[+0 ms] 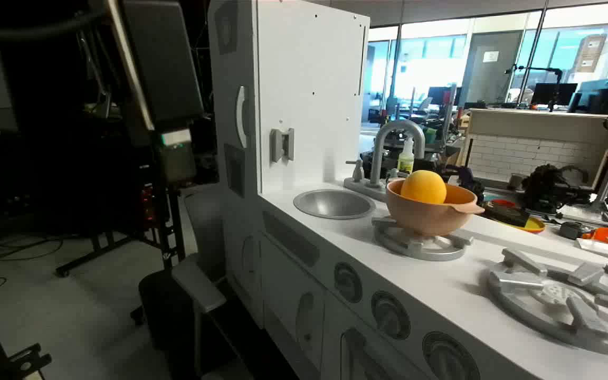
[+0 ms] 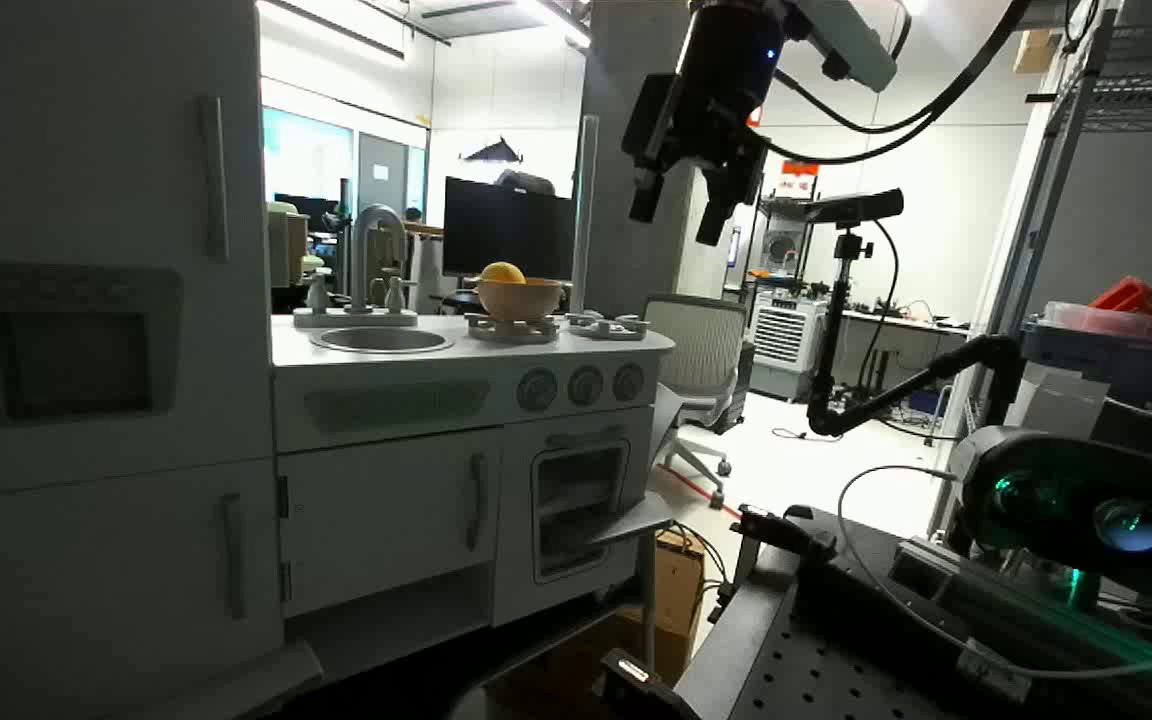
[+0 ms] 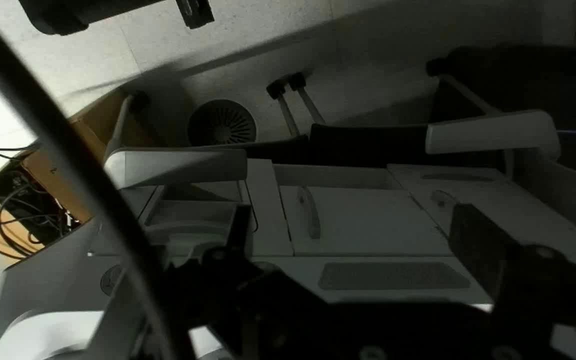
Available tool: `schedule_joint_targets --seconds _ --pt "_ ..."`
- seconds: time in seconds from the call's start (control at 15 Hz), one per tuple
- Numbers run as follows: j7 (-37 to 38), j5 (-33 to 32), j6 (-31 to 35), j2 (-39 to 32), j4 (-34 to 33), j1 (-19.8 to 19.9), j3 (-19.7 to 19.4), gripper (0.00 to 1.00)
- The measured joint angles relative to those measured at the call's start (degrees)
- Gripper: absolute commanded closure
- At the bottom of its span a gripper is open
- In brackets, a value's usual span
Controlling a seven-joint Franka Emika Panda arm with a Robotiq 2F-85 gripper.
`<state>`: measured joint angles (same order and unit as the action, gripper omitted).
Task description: Open the top cabinet door and put an orange plushie and the maize in the top compartment of the cabinet
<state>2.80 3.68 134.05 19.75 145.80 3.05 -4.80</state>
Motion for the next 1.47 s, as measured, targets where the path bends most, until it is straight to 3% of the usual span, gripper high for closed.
schedule_joint_targets --seconds 0.47,0.73,1.2,1.47 --pt "0.0 0.0 0.0 0.0 -0.1 0.0 0.2 0.00" --pt "3.1 0.0 -0.1 -0.3 -2.1 -0.9 3.6 0.00" --pt "17.4 -2.8 -0.3 -9.7 -18.3 -4.0 12.8 0.00" --pt "26.0 -9.4 -0.2 -18.9 -27.7 -4.9 13.8 0.00"
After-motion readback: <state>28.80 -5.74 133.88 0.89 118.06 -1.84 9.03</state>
